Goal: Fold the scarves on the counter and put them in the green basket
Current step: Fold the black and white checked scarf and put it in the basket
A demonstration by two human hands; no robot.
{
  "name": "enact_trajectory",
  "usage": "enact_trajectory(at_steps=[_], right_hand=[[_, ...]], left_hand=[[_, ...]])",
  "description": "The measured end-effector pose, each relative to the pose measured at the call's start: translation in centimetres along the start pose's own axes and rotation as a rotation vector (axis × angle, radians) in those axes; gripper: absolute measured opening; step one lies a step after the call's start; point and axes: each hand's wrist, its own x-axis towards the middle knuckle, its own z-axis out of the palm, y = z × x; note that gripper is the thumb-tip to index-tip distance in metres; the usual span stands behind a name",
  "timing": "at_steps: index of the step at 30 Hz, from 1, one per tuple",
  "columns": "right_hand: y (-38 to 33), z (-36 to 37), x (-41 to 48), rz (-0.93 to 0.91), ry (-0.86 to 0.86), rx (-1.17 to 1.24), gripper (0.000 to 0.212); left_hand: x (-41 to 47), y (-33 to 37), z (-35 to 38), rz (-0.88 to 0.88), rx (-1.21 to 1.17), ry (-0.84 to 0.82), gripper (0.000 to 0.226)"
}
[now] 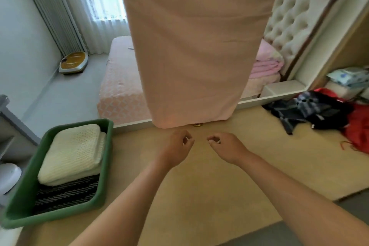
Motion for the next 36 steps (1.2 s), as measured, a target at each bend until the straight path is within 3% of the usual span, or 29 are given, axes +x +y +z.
enact_trajectory(at_steps=[8, 17, 27, 30, 34, 36], right_hand=[[23.0, -15.0, -3.0, 0.200, 0.052, 0.047, 0.024], [37.7, -25.6, -1.2, 0.383, 0.057, -0.028, 0.031], [50.2, -29.0, 10.6, 0.321, 0.065, -0.234, 0.039], [52.2, -29.8, 14.1, 0.290, 0.057, -0.343, 0.052], [54.1, -30.1, 17.8, 0.228, -0.077, -0.593, 0.072], [54.9, -29.8, 19.0, 0.181, -0.124, -0.738, 0.085]], left_hand=[[9.0, 18.0, 18.2, 0.097, 0.093, -0.192, 0.026], [19.6, 30.8, 31.4, 0.217, 0.213, -0.329, 0.033], [33.7, 33.0, 42.2, 0.146, 0.213, -0.397, 0.052], [36.4, 31.6, 44.4, 0.140, 0.299, -0.430, 0.059], [38.2, 29.5, 46.5, 0.120, 0.507, -0.479, 0.067], [38.6, 28.7, 47.2, 0.161, 0.630, -0.417, 0.063]])
